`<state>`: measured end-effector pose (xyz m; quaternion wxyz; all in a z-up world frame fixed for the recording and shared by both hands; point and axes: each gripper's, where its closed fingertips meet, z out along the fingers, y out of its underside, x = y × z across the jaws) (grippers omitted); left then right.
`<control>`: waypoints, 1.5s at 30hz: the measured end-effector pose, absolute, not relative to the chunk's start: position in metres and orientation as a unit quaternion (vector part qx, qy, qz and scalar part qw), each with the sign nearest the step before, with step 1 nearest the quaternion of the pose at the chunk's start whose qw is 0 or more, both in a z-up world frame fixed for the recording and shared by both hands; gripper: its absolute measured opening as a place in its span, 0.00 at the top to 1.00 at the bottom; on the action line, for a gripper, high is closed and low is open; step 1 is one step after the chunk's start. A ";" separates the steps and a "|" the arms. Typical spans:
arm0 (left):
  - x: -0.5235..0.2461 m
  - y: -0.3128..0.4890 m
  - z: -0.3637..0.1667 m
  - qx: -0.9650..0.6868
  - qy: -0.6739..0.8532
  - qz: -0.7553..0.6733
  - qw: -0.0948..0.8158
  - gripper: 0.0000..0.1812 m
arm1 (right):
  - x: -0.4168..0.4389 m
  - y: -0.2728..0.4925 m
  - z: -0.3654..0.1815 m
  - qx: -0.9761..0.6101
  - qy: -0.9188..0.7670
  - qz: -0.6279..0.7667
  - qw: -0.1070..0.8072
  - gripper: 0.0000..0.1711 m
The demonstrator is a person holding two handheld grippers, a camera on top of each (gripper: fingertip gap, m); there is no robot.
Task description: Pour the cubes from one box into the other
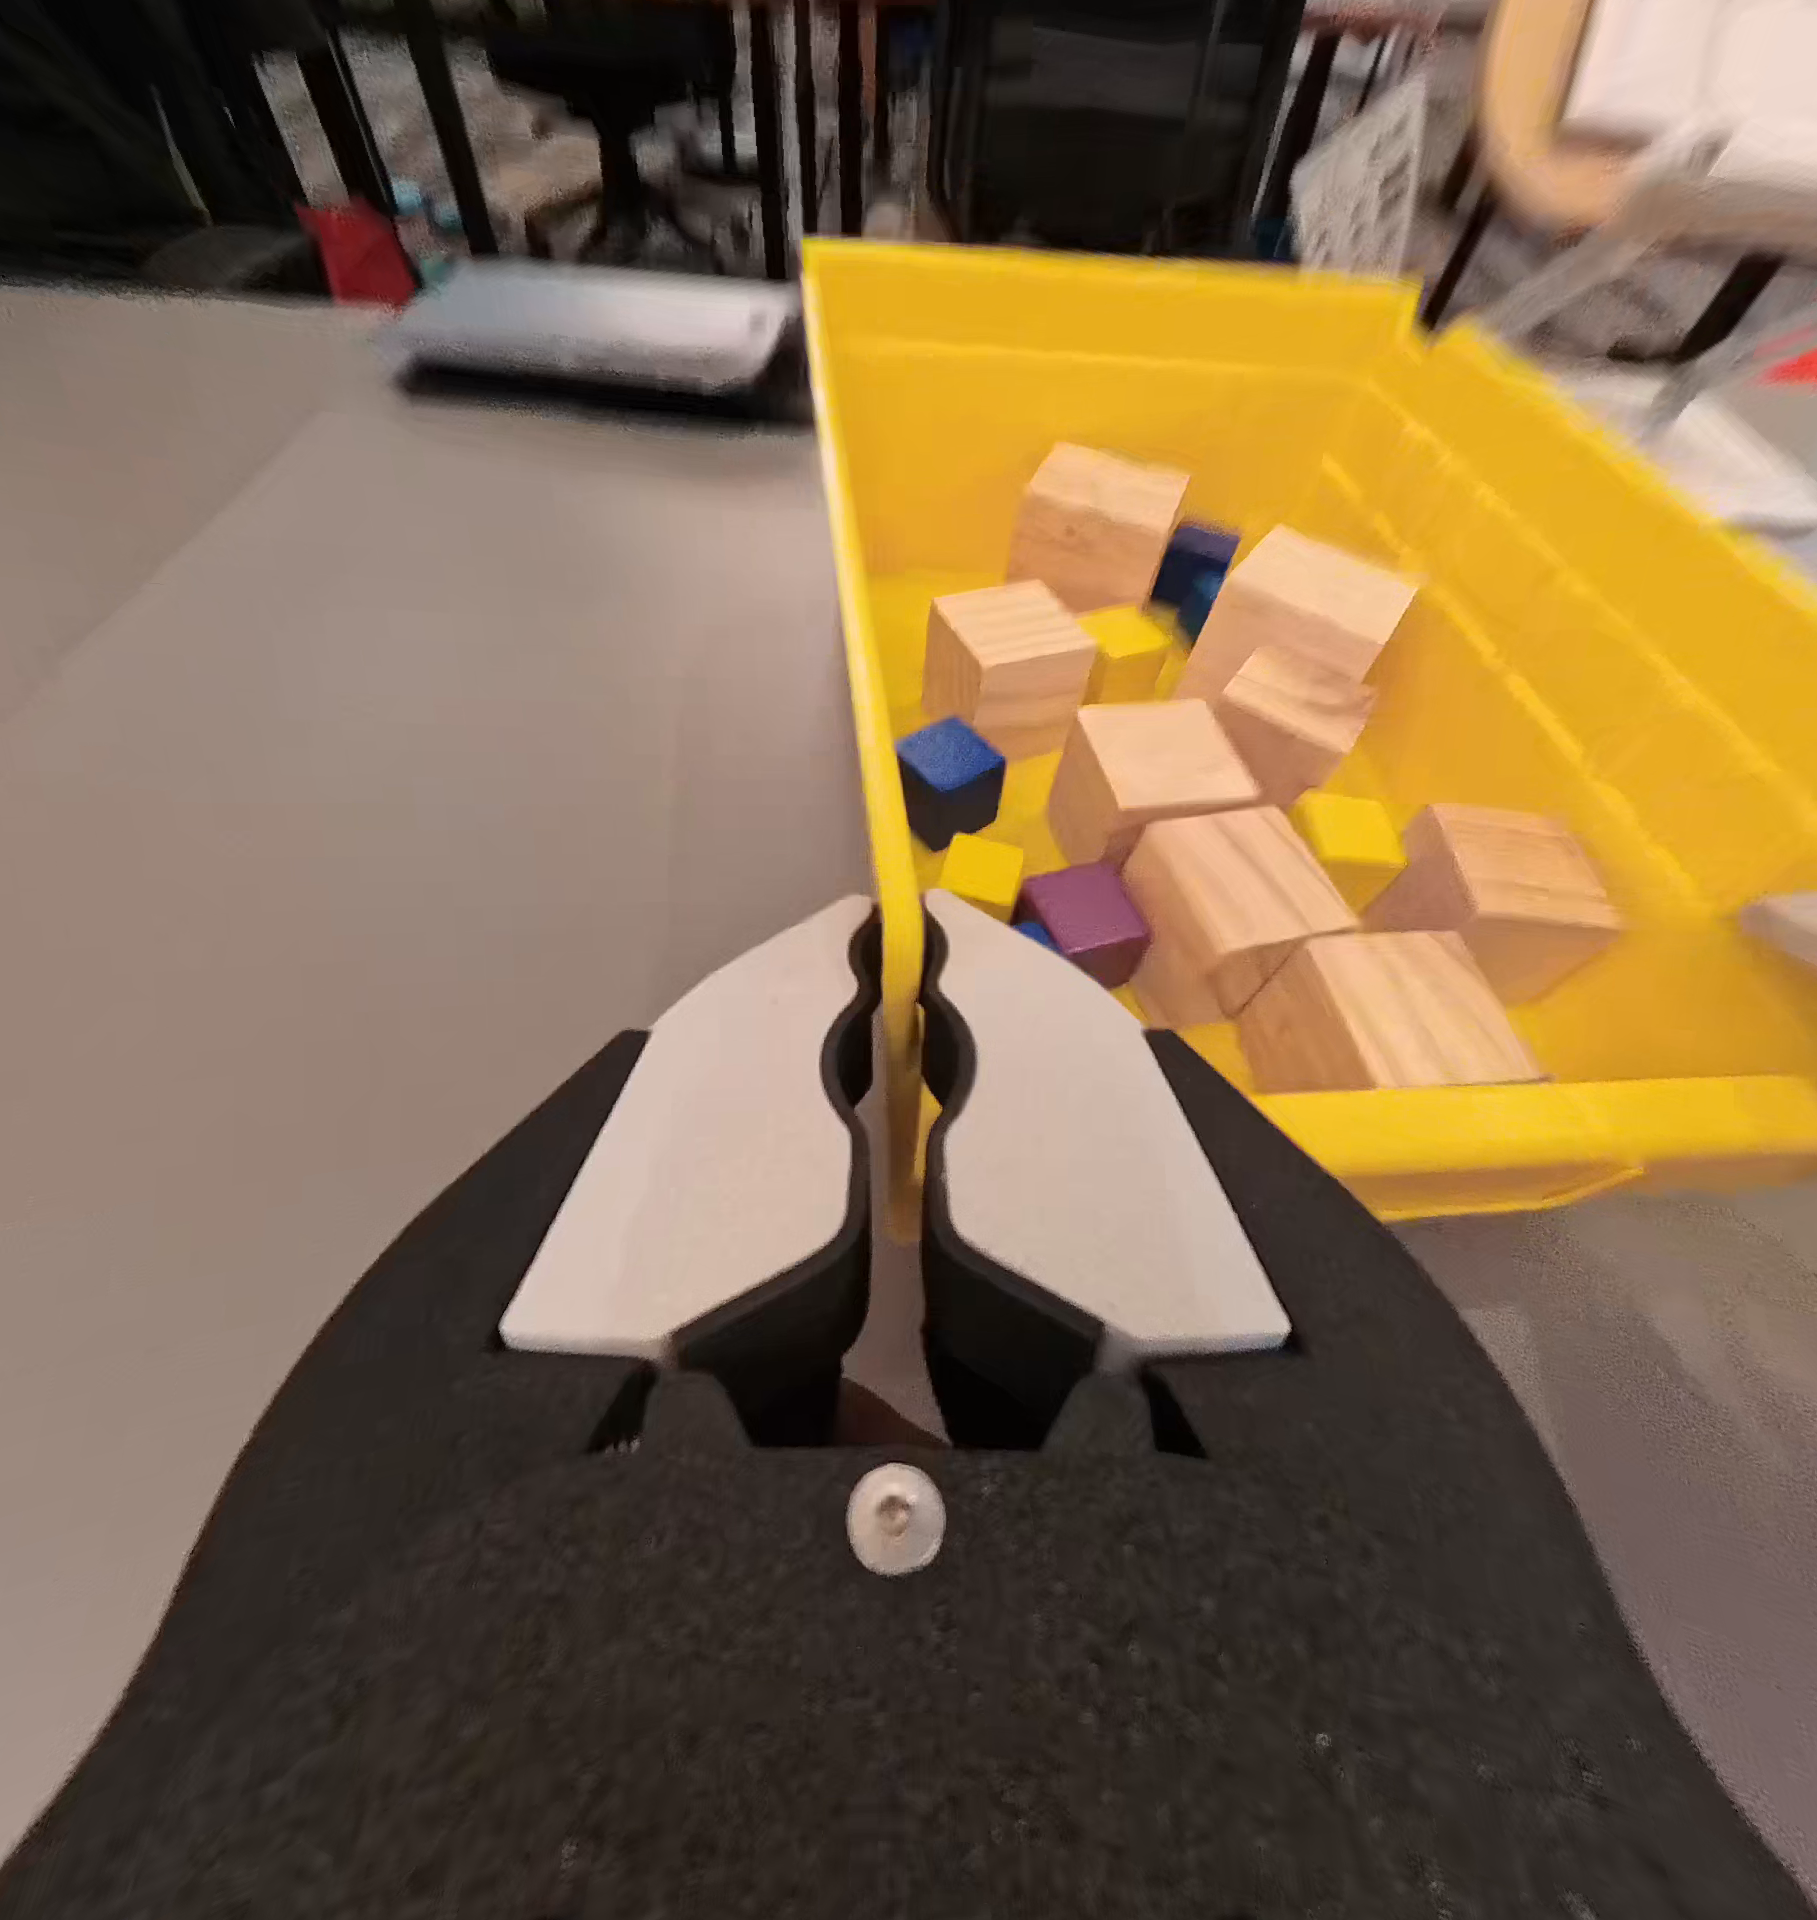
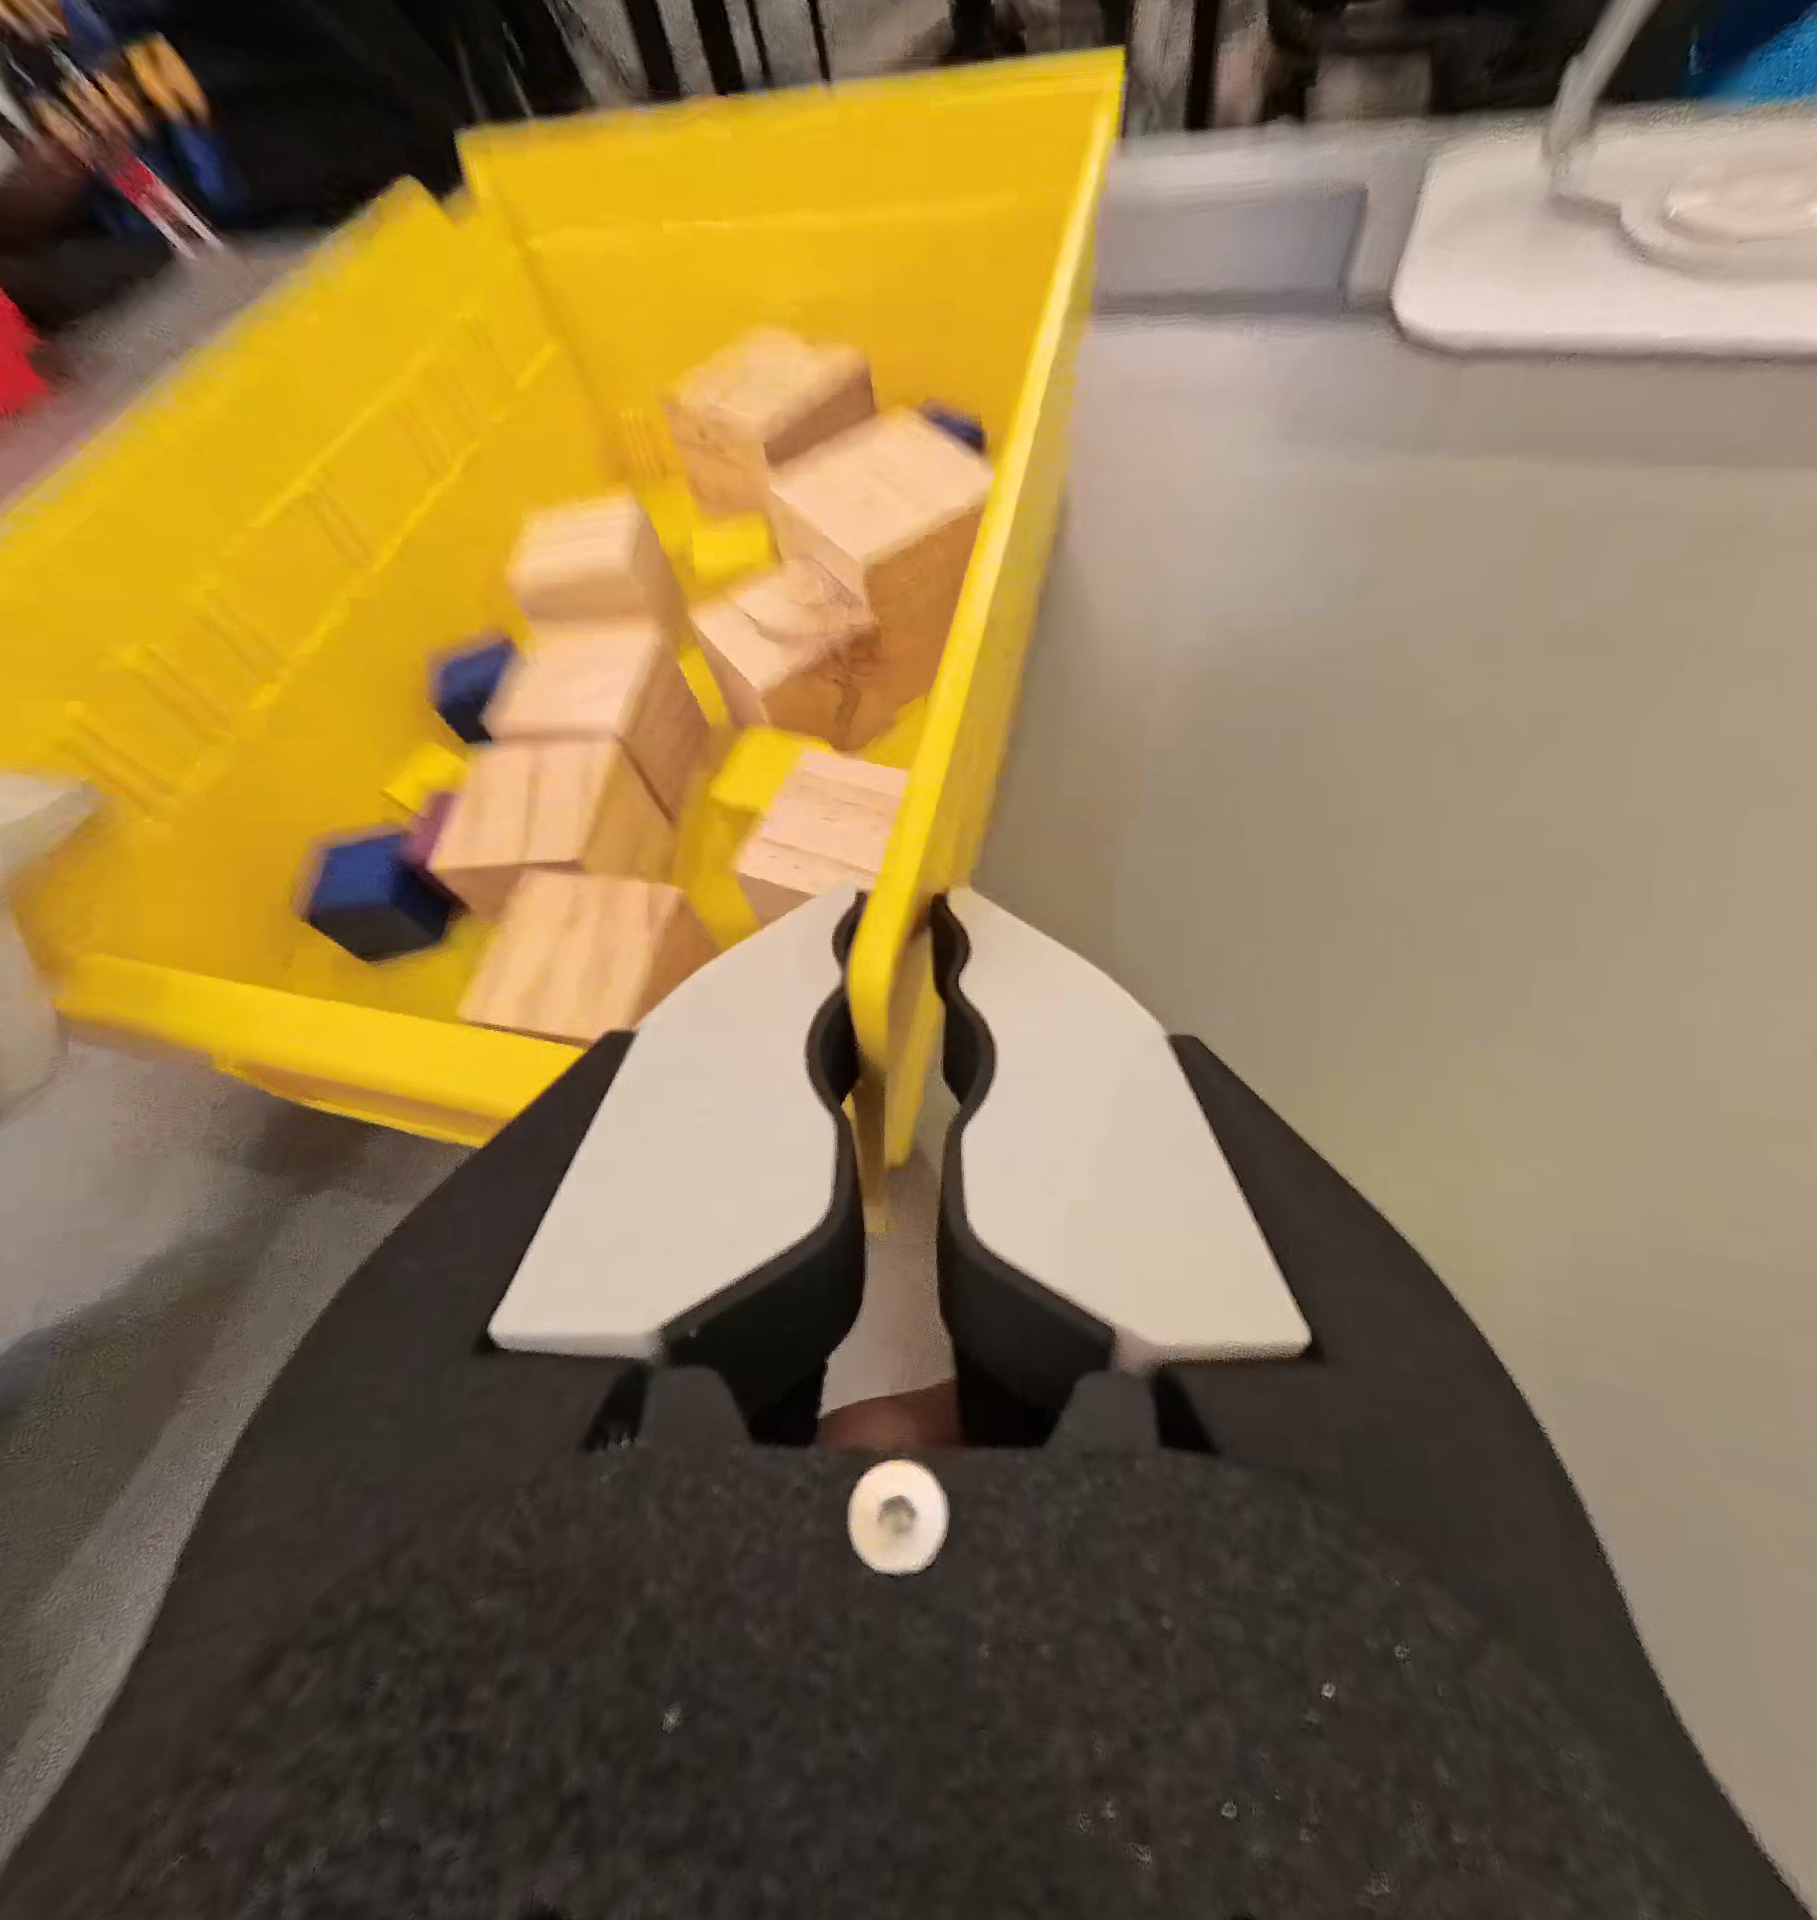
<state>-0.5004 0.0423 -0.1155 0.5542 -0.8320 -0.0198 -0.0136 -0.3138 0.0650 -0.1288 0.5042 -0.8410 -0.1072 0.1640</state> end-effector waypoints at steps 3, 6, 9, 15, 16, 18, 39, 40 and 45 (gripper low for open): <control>-0.506 0.041 -0.122 -0.822 -0.040 -0.058 0.566 0.98 | -0.321 0.059 -0.127 -0.824 -0.110 0.193 0.522 0.91; -0.507 0.039 -0.121 -0.821 -0.069 -0.092 0.560 0.94 | -0.317 0.047 -0.124 -0.826 -0.138 0.219 0.501 0.90; -0.513 0.033 -0.103 -0.808 -0.119 -0.135 0.562 0.86 | -0.296 0.028 -0.105 -0.817 -0.180 0.220 0.502 0.82; -0.525 0.010 -0.044 -0.740 -0.192 -0.225 0.604 0.83 | -0.147 0.014 -0.085 -0.830 -0.172 0.127 0.515 0.78; -0.525 0.004 -0.041 -0.743 -0.187 -0.208 0.608 0.82 | -0.118 0.012 -0.082 -0.831 -0.157 0.128 0.518 0.77; -0.516 -0.009 -0.043 -0.745 -0.180 -0.187 0.614 0.80 | -0.061 0.005 -0.079 -0.832 -0.134 0.130 0.523 0.75; -0.384 -0.055 -0.099 -0.807 -0.048 -0.086 0.583 0.81 | 0.198 -0.044 -0.107 -0.817 0.016 -0.029 0.576 0.78; -0.384 -0.057 -0.097 -0.804 -0.047 -0.085 0.587 0.81 | 0.198 -0.043 -0.106 -0.817 0.015 -0.031 0.576 0.78; -0.387 -0.059 -0.101 -0.807 -0.049 -0.087 0.582 0.81 | 0.193 -0.040 -0.112 -0.823 0.021 -0.019 0.567 0.80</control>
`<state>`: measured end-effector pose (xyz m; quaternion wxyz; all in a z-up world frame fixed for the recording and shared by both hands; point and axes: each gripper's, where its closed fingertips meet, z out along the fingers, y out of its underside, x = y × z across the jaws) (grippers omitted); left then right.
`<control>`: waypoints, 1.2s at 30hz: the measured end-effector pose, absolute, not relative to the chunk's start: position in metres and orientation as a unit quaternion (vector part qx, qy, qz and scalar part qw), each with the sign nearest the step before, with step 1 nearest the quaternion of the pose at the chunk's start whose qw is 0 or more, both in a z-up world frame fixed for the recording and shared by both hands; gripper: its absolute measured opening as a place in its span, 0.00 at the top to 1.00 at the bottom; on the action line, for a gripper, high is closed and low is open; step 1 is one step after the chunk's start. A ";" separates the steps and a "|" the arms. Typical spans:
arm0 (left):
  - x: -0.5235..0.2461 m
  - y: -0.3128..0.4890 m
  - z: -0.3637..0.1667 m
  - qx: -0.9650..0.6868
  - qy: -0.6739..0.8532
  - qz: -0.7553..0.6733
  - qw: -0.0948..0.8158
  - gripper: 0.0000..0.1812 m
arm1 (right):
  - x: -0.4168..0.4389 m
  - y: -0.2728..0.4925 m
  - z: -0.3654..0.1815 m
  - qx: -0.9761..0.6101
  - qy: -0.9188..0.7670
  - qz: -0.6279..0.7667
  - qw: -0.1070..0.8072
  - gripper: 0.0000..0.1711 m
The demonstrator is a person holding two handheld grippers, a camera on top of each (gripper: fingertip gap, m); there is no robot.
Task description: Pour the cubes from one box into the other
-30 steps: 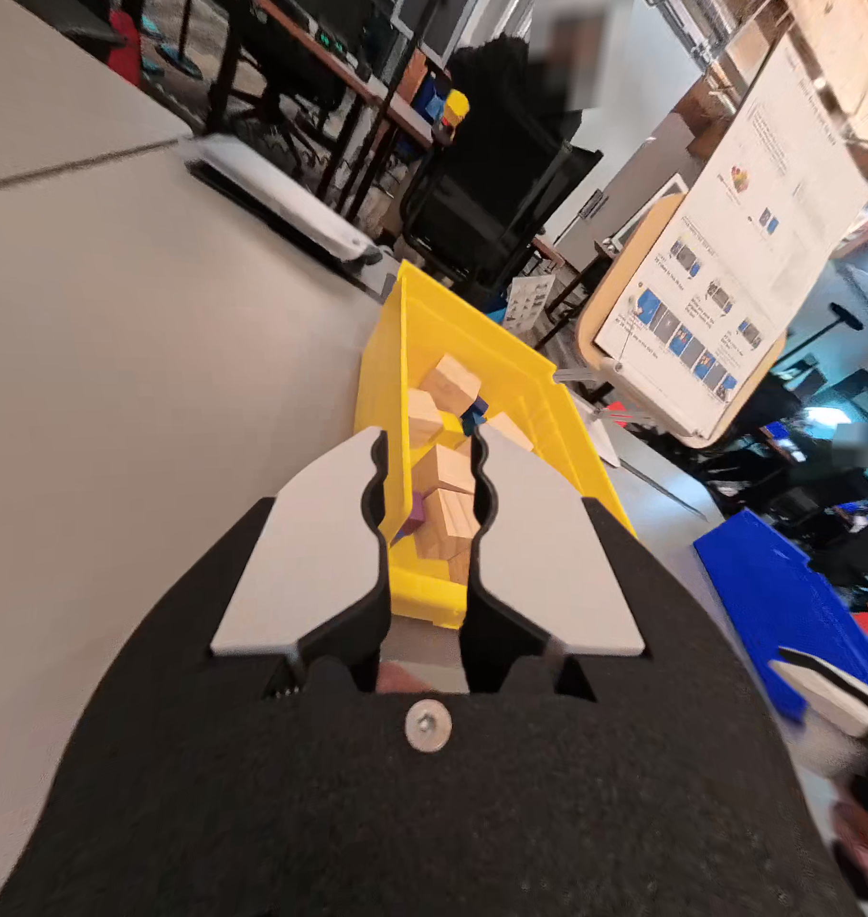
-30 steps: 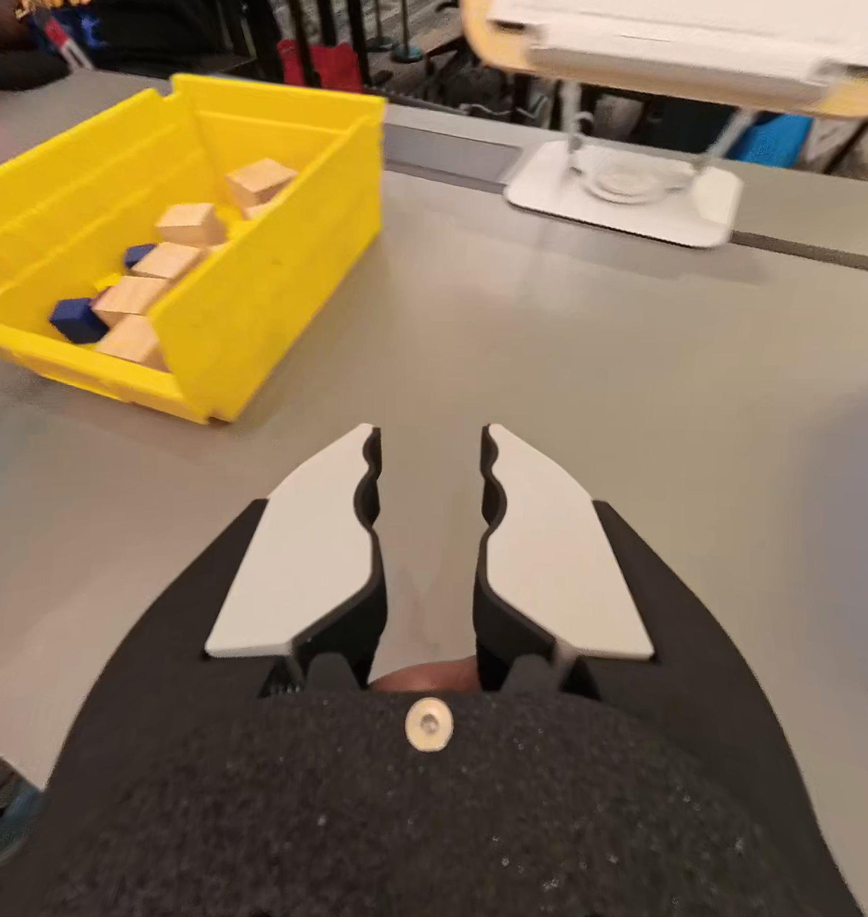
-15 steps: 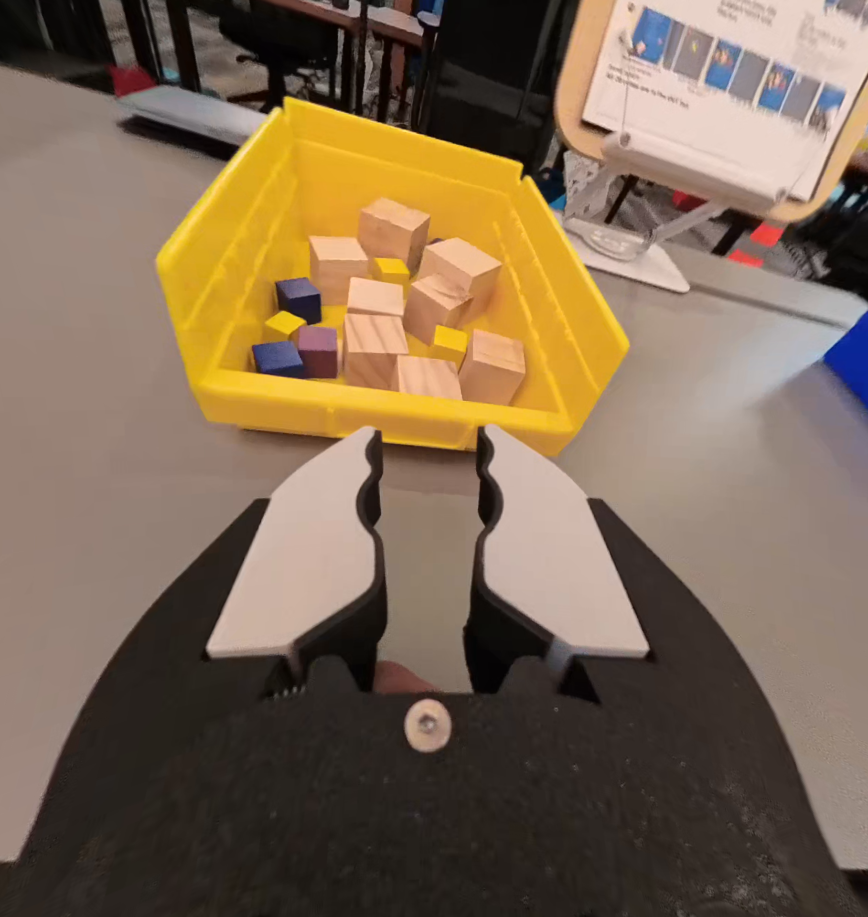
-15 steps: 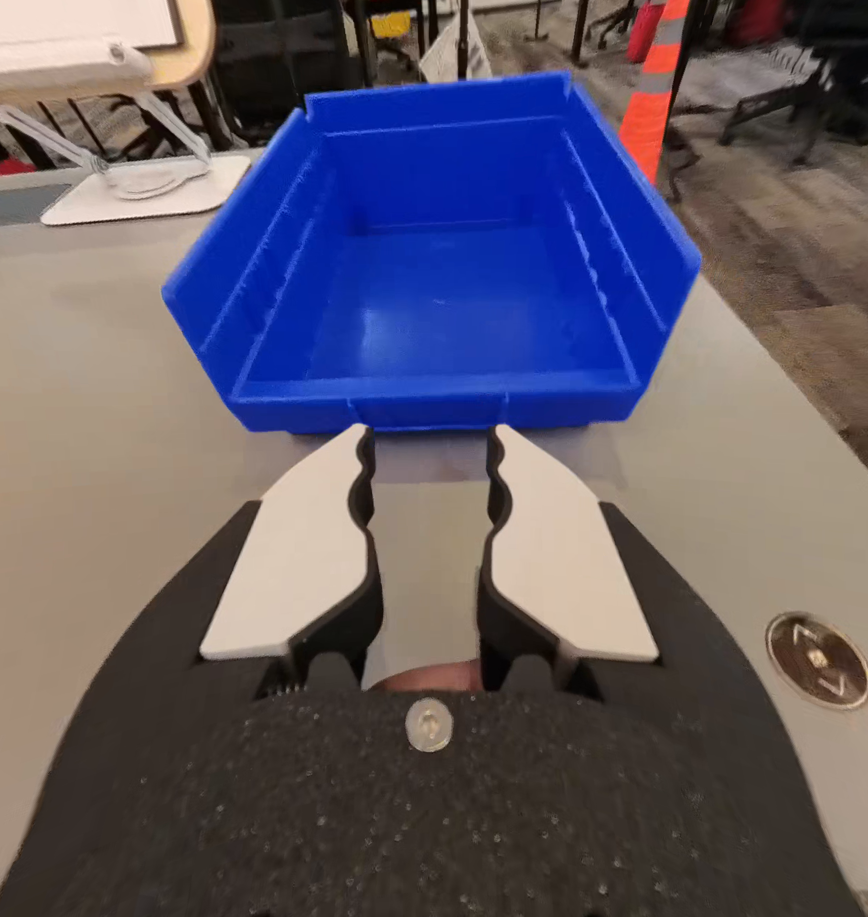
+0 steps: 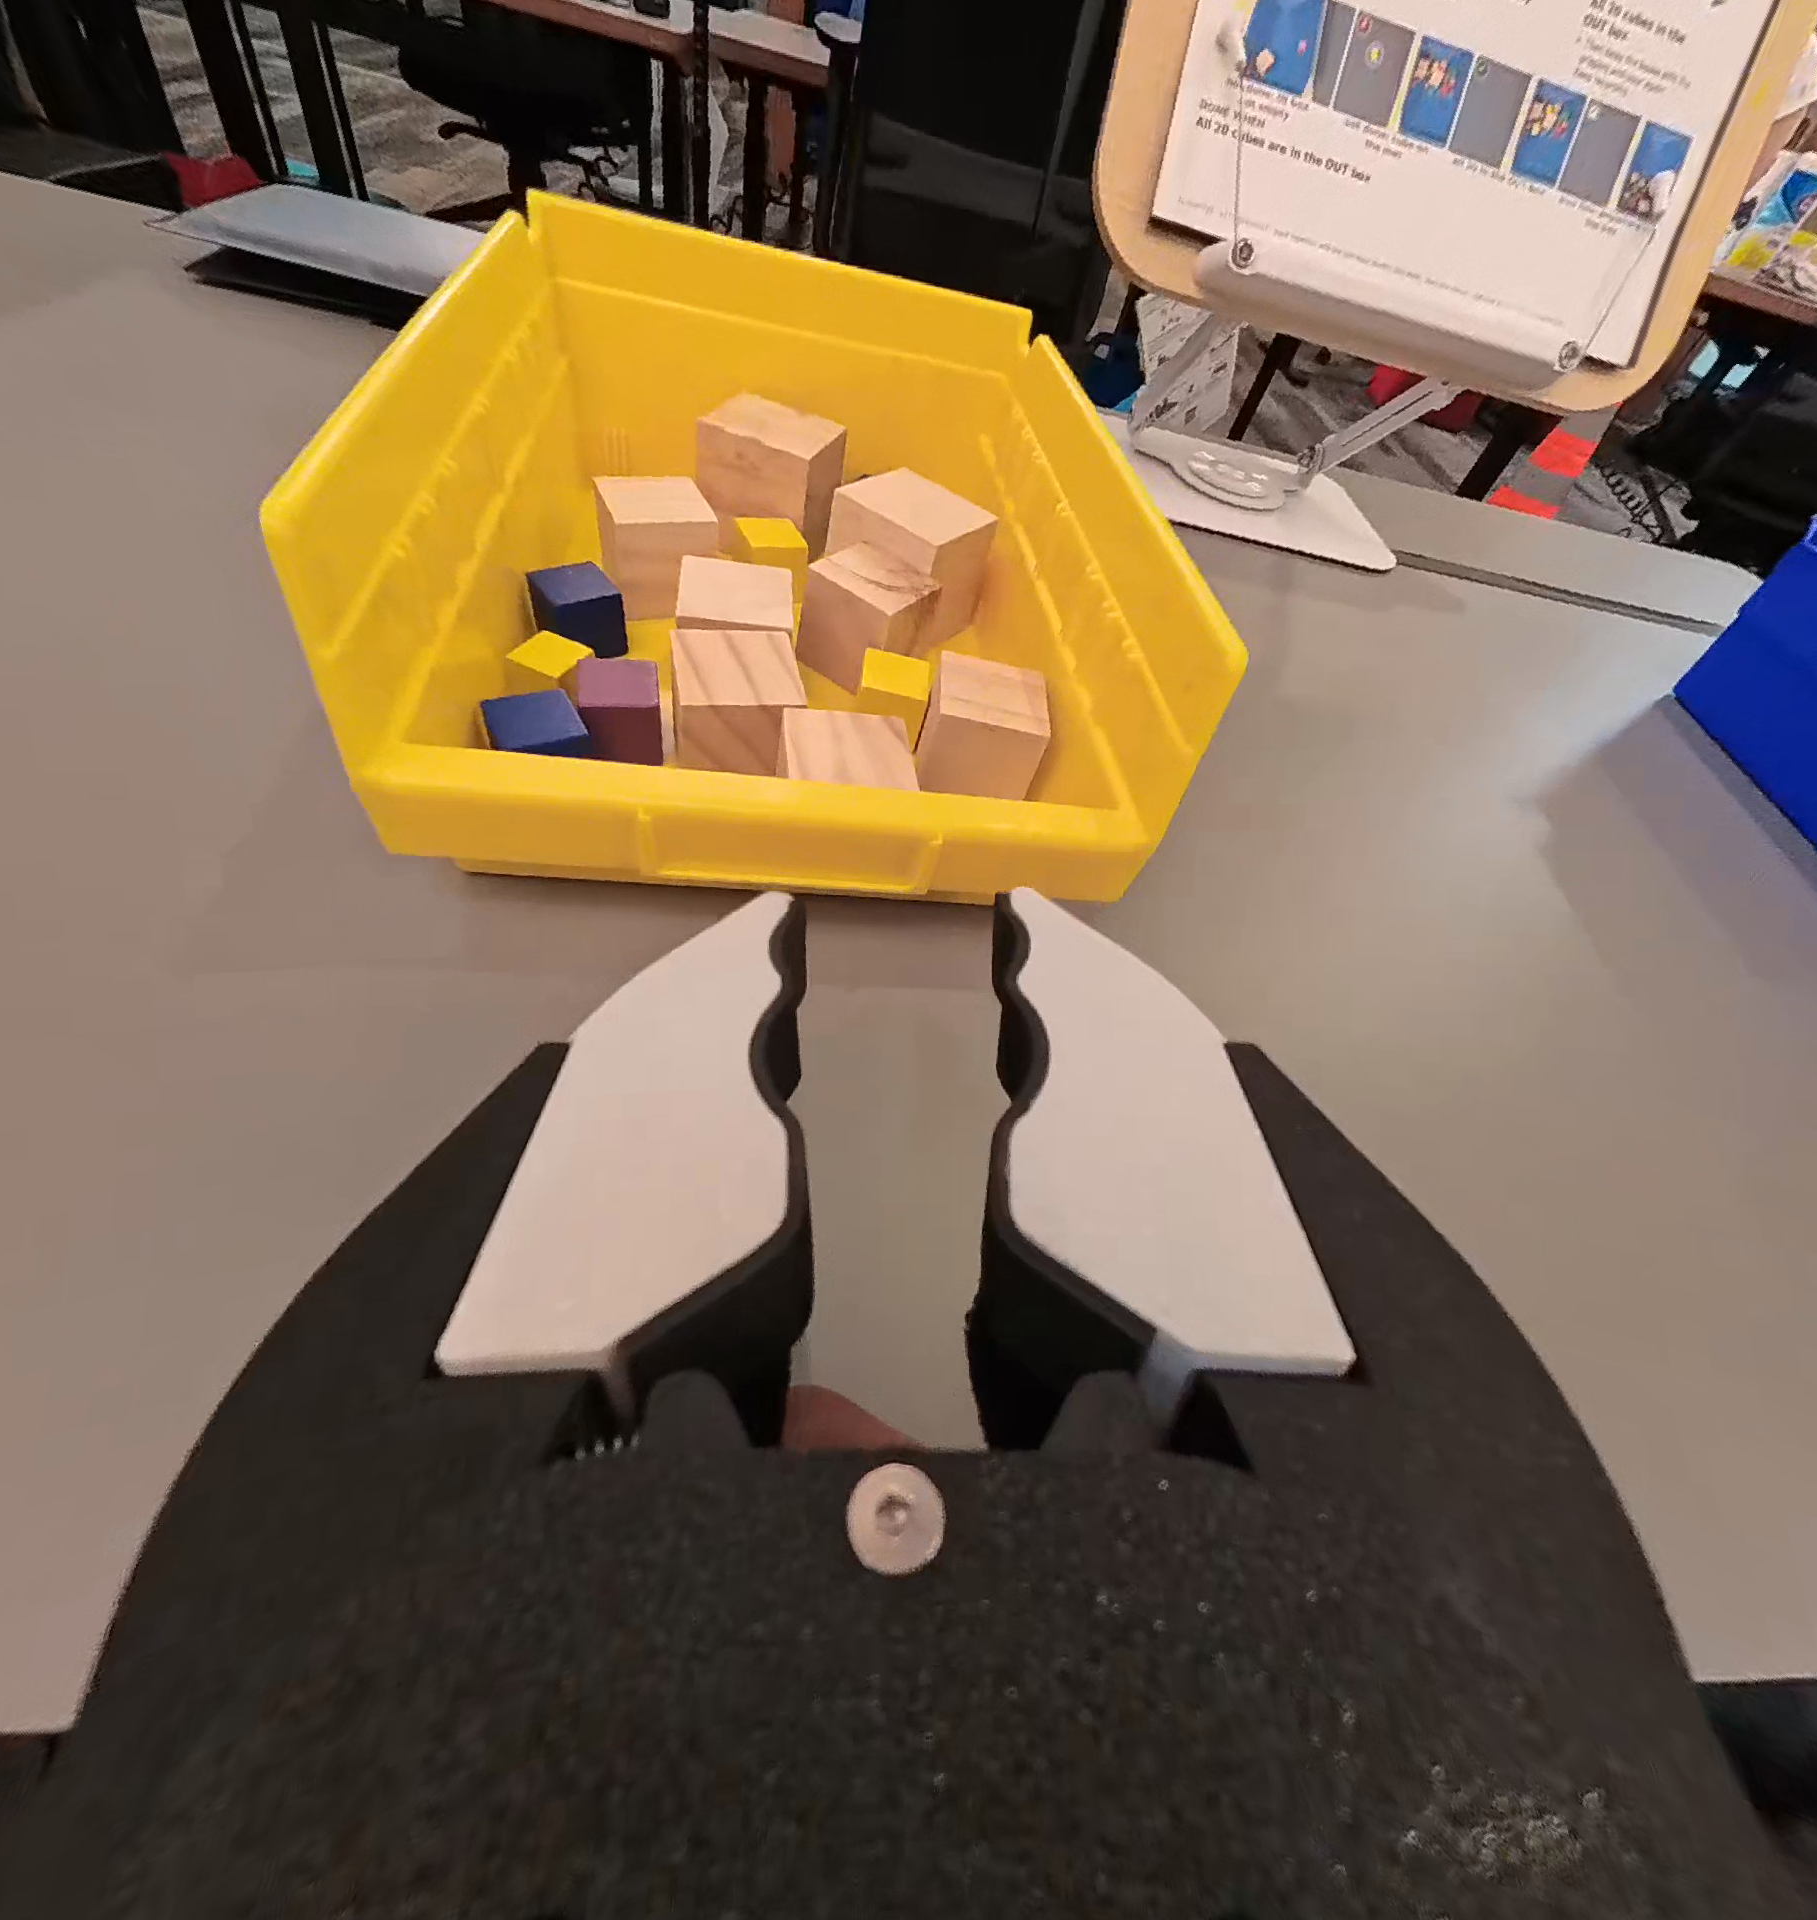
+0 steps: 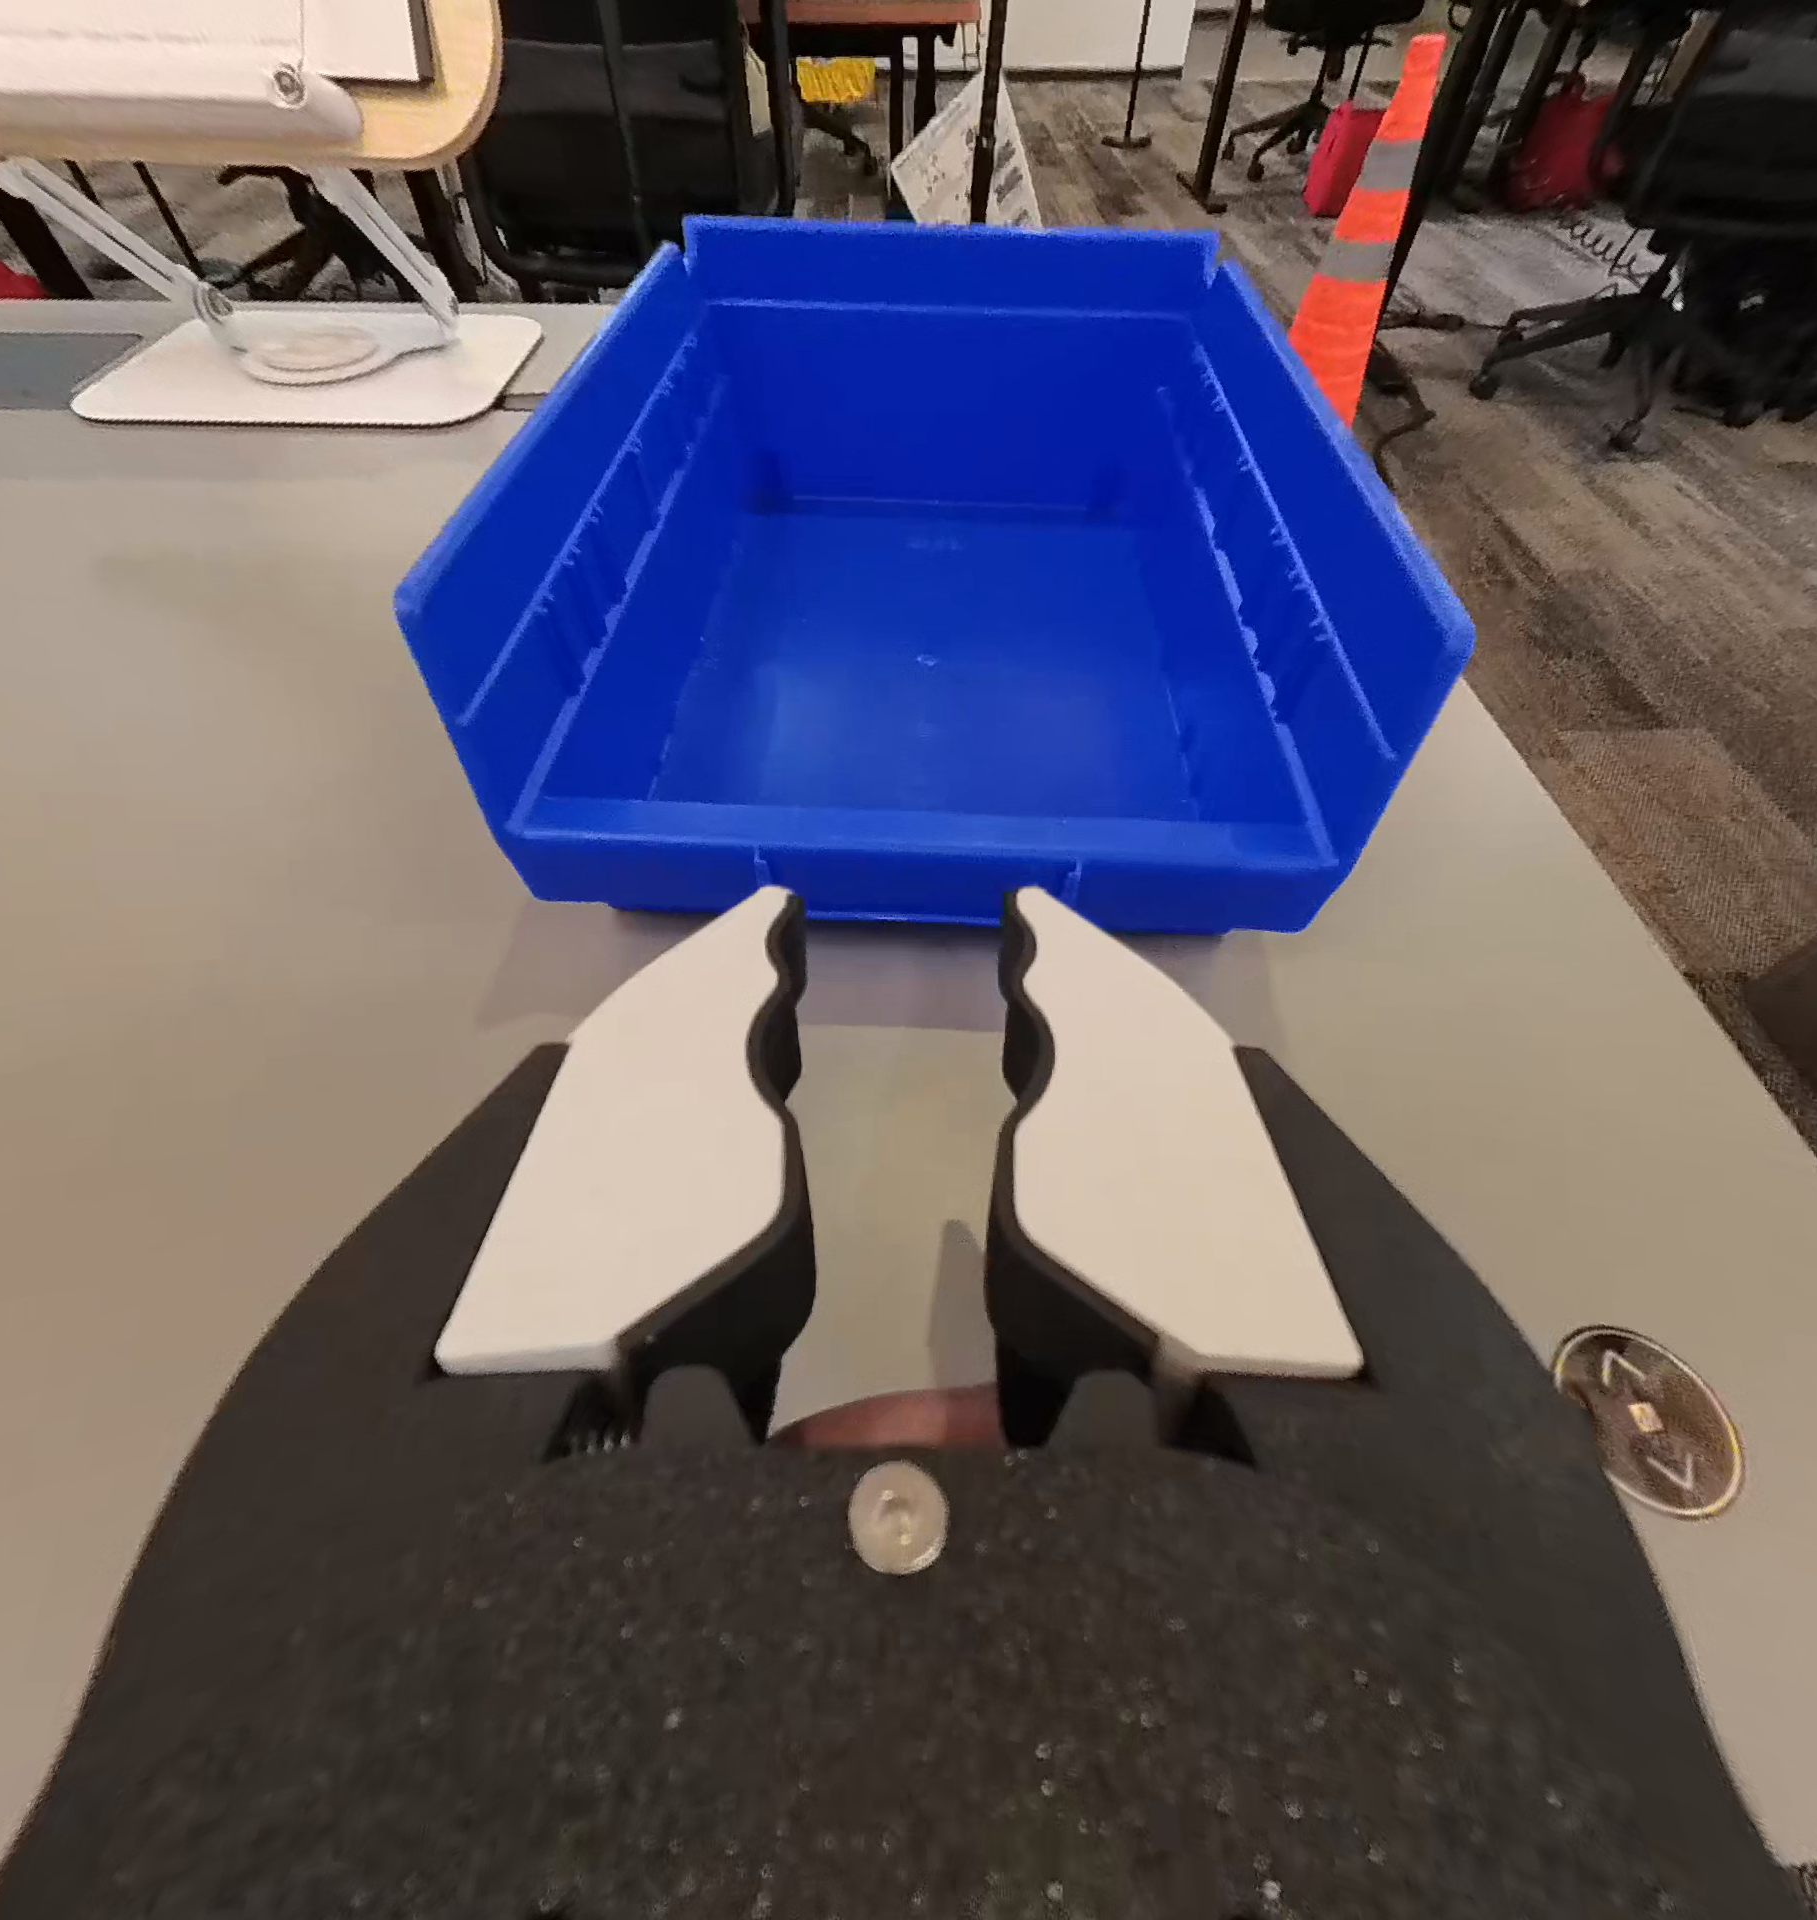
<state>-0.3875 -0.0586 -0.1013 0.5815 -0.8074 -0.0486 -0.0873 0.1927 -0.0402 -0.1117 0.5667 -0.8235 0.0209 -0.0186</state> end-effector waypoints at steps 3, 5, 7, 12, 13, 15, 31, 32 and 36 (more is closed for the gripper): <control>-0.392 -0.060 -0.108 -0.815 -0.042 -0.071 0.573 0.81 | 0.190 -0.039 -0.110 -0.822 0.037 -0.001 0.568 0.80; -0.394 -0.064 -0.110 -0.819 -0.042 -0.069 0.568 0.81 | 0.189 -0.037 -0.108 -0.819 0.037 0.004 0.573 0.80; -0.395 -0.069 -0.107 -0.815 -0.050 -0.076 0.573 0.82 | 0.187 -0.037 -0.109 -0.820 0.035 0.008 0.571 0.80; -0.395 -0.069 -0.106 -0.815 -0.046 -0.066 0.575 0.82 | 0.180 -0.035 -0.111 -0.820 0.031 0.020 0.571 0.81; -0.394 -0.068 -0.107 -0.816 -0.043 -0.065 0.572 0.82 | 0.179 -0.035 -0.111 -0.821 0.030 0.020 0.570 0.81; -0.391 -0.068 -0.110 -0.819 -0.036 -0.065 0.568 0.82 | 0.177 -0.035 -0.109 -0.819 0.031 0.025 0.573 0.81; -0.401 -0.071 -0.111 -0.821 -0.048 -0.061 0.566 0.82 | 0.163 -0.037 -0.107 -0.818 0.008 0.016 0.575 0.78; -0.403 -0.071 -0.112 -0.822 -0.048 -0.058 0.565 0.82 | 0.162 -0.037 -0.107 -0.818 0.007 0.017 0.575 0.78; -0.440 -0.052 -0.106 -0.817 -0.033 0.026 0.574 0.82 | 0.159 -0.038 -0.107 -0.818 0.016 0.030 0.574 0.78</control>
